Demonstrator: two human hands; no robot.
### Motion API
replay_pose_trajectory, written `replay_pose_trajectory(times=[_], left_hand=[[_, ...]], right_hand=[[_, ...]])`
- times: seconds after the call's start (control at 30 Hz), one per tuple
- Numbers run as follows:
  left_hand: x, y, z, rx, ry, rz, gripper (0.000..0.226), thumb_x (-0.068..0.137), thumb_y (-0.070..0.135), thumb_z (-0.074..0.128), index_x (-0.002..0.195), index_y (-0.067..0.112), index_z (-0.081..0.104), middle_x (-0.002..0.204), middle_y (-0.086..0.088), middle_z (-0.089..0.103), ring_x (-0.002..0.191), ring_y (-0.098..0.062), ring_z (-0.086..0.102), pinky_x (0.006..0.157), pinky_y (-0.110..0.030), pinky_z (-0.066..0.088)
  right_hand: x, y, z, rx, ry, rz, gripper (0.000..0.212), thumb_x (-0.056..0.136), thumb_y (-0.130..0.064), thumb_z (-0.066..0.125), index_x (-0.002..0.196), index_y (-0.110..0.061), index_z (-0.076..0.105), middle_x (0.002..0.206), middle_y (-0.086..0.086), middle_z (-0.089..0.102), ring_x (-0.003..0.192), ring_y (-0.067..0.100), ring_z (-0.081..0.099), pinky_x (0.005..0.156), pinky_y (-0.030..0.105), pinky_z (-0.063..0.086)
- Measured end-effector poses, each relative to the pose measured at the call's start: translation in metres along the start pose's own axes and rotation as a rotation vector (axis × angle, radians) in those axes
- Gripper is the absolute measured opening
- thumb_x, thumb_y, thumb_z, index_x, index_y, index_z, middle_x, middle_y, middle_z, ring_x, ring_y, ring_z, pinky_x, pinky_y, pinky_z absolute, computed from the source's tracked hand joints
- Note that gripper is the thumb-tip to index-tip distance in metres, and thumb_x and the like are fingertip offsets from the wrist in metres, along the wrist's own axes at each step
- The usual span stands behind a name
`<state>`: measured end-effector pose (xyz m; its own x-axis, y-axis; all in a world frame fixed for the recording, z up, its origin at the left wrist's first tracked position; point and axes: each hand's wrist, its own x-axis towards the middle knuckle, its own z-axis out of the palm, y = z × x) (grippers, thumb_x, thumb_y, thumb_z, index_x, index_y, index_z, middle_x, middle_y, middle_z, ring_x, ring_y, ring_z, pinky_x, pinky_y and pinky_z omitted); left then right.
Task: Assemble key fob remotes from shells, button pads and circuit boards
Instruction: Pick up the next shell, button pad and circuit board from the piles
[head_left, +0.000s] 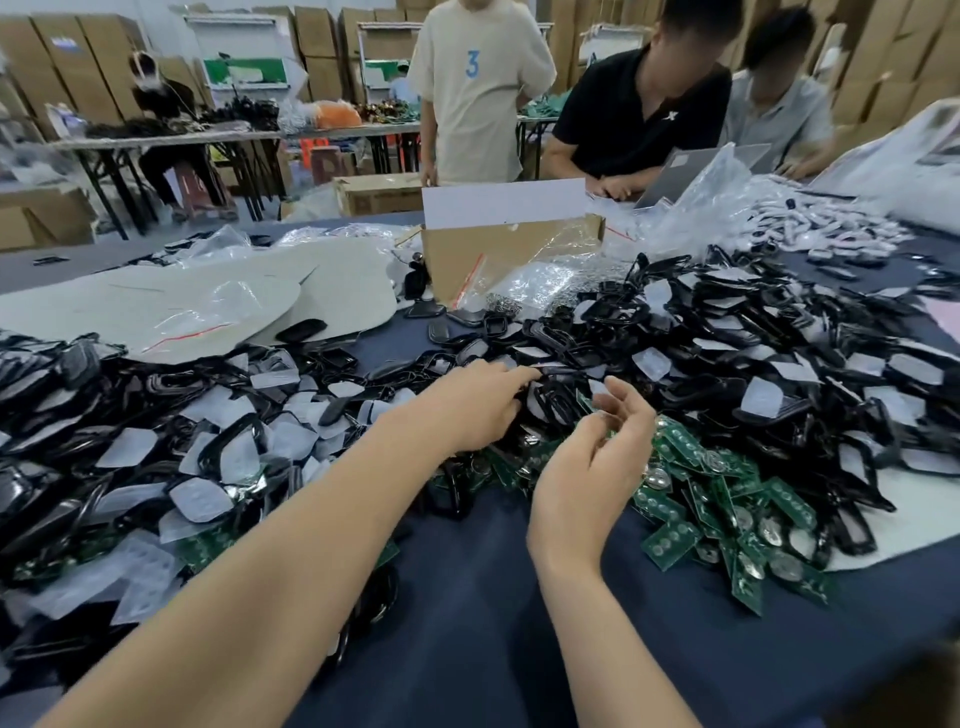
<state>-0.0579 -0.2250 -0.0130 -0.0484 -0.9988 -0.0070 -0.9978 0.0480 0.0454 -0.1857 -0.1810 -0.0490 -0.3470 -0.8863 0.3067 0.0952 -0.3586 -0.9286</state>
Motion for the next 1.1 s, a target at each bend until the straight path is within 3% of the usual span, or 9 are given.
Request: replay_pose_trajectory(times=[0.17, 0.27, 0.37, 0.47, 0.6, 0.7, 0.77, 0.9, 1.1], left_hand=[[-0.016, -0.014, 0.004, 0.118, 0.181, -0.001, 0.051, 0.101, 0.007, 0.048, 0.147, 0.027, 0.038, 0.133, -0.001, 0.059, 0.118, -0.025, 0.051, 0.091, -0.038, 0.047], [-0.03, -0.025, -0.004, -0.08, 0.311, -0.112, 0.051, 0.095, 0.002, 0.05, 0.142, 0.023, 0.048, 0.126, -0.004, 0.065, 0.114, -0.026, 0.055, 0.084, -0.029, 0.042], [-0.046, -0.033, -0.017, -0.329, 0.431, -0.235, 0.047, 0.094, -0.002, 0.047, 0.133, 0.023, 0.058, 0.11, 0.005, 0.072, 0.077, -0.008, 0.06, 0.086, -0.037, 0.049], [-0.061, -0.039, -0.024, -0.492, 0.532, -0.292, 0.044, 0.095, -0.001, 0.046, 0.127, 0.023, 0.062, 0.103, 0.012, 0.072, 0.05, 0.002, 0.05, 0.062, -0.023, 0.044], [-0.084, -0.035, -0.027, -0.614, 0.686, -0.293, 0.037, 0.097, 0.001, 0.049, 0.12, 0.024, 0.067, 0.104, 0.017, 0.071, 0.065, -0.005, 0.059, 0.059, -0.011, 0.043], [-0.098, -0.021, -0.023, -0.744, 0.731, -0.269, 0.034, 0.098, 0.006, 0.054, 0.112, 0.034, 0.067, 0.102, 0.024, 0.071, 0.091, 0.006, 0.064, 0.079, -0.006, 0.044], [-0.105, -0.012, -0.017, -0.831, 0.694, -0.25, 0.034, 0.097, 0.008, 0.058, 0.11, 0.038, 0.065, 0.102, 0.023, 0.072, 0.101, 0.005, 0.064, 0.09, -0.014, 0.046], [-0.118, -0.001, -0.001, -1.026, 0.653, -0.235, 0.034, 0.096, 0.006, 0.061, 0.114, 0.035, 0.066, 0.106, 0.024, 0.071, 0.106, 0.004, 0.064, 0.093, -0.015, 0.048], [-0.128, -0.004, 0.011, -1.069, 0.583, -0.242, 0.038, 0.094, 0.008, 0.066, 0.118, 0.037, 0.062, 0.108, 0.032, 0.066, 0.106, 0.008, 0.062, 0.085, -0.008, 0.047]], right_hand=[[-0.004, 0.0, 0.003, -0.033, -0.071, -0.043, 0.032, 0.096, -0.02, 0.035, 0.117, -0.038, 0.051, 0.113, -0.025, 0.052, 0.113, 0.007, 0.047, 0.095, 0.034, 0.042], [-0.008, 0.002, 0.004, -0.054, -0.141, -0.097, 0.029, 0.098, -0.018, 0.036, 0.118, -0.032, 0.053, 0.114, -0.027, 0.049, 0.113, 0.009, 0.048, 0.092, 0.033, 0.044], [-0.013, 0.001, 0.004, -0.067, -0.249, -0.123, 0.029, 0.099, -0.018, 0.037, 0.118, -0.034, 0.051, 0.113, -0.03, 0.047, 0.112, 0.01, 0.05, 0.09, 0.024, 0.043], [-0.017, -0.002, 0.004, -0.065, -0.342, -0.131, 0.03, 0.099, -0.017, 0.039, 0.115, -0.04, 0.05, 0.112, -0.028, 0.049, 0.109, 0.007, 0.052, 0.088, 0.014, 0.04], [-0.019, -0.006, 0.005, -0.035, -0.501, 0.009, 0.035, 0.102, -0.016, 0.042, 0.113, -0.048, 0.052, 0.114, -0.019, 0.056, 0.1, 0.01, 0.057, 0.082, 0.031, 0.049], [-0.019, -0.011, 0.006, 0.056, -0.635, 0.145, 0.034, 0.105, -0.024, 0.046, 0.114, -0.055, 0.054, 0.11, -0.025, 0.059, 0.096, 0.007, 0.064, 0.08, 0.023, 0.051], [-0.019, -0.012, 0.008, 0.104, -0.708, 0.198, 0.026, 0.106, -0.031, 0.049, 0.12, -0.05, 0.058, 0.11, -0.021, 0.064, 0.09, 0.004, 0.068, 0.078, 0.019, 0.052], [-0.02, -0.012, 0.009, 0.077, -0.766, 0.181, 0.021, 0.105, -0.031, 0.052, 0.115, -0.04, 0.068, 0.096, -0.009, 0.073, 0.081, 0.006, 0.068, 0.069, 0.021, 0.052], [-0.016, -0.012, 0.009, 0.103, -0.776, 0.242, 0.02, 0.103, -0.02, 0.058, 0.106, -0.03, 0.076, 0.086, -0.01, 0.075, 0.073, 0.001, 0.065, 0.064, 0.017, 0.051]])
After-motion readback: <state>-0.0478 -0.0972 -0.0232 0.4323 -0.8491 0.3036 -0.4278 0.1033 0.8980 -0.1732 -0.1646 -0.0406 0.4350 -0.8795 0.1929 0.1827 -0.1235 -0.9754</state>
